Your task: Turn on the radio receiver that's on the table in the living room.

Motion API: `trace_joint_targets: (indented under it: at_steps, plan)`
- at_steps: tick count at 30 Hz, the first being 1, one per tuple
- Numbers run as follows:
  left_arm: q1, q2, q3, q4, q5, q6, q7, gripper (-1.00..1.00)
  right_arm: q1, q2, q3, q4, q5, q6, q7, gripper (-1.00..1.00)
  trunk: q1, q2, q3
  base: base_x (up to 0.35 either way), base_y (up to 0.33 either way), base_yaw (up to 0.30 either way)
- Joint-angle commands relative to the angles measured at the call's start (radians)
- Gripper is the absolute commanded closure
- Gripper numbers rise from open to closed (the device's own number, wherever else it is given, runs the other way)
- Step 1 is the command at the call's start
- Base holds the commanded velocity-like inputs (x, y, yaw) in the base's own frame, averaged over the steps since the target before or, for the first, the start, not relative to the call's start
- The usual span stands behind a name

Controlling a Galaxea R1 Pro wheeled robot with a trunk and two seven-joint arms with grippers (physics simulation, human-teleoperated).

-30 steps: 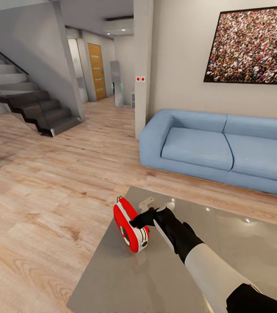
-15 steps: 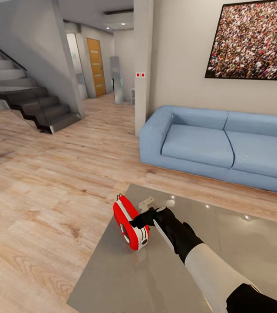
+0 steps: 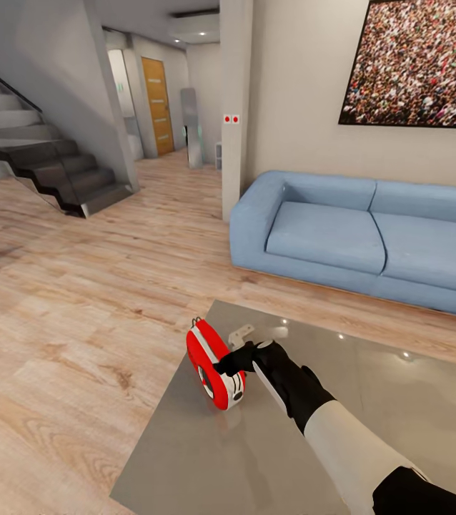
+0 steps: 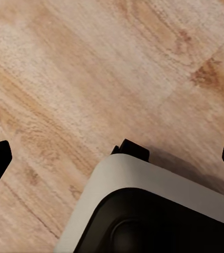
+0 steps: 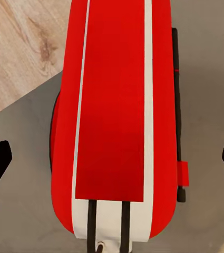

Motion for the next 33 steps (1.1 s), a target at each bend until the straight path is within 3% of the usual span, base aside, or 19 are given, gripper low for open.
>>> trace_joint_targets:
  at_steps: [1,10,33]
  plan:
    - [0.000,0.000,0.000,0.000,0.000,0.000,0.000,-1.00,0.000,0.000,0.000,0.000,0.000,0.000,0.000,-1.00,0.000,0.000,-0.002,0.000,0.000,0.000]
    - [0.000,0.000,0.000,0.000,0.001,0.000,0.000,-1.00,0.000,0.000,0.000,0.000,0.000,0.000,0.000,-1.00,0.000,0.000,-0.012,0.000,0.000,0.000]
    - [0.000,0.000,0.000,0.000,0.003,0.000,0.000,-1.00,0.000,0.000,0.000,0.000,0.002,0.000,-0.002,-1.00,0.000,0.000,-0.013,0.000,0.000,0.000]
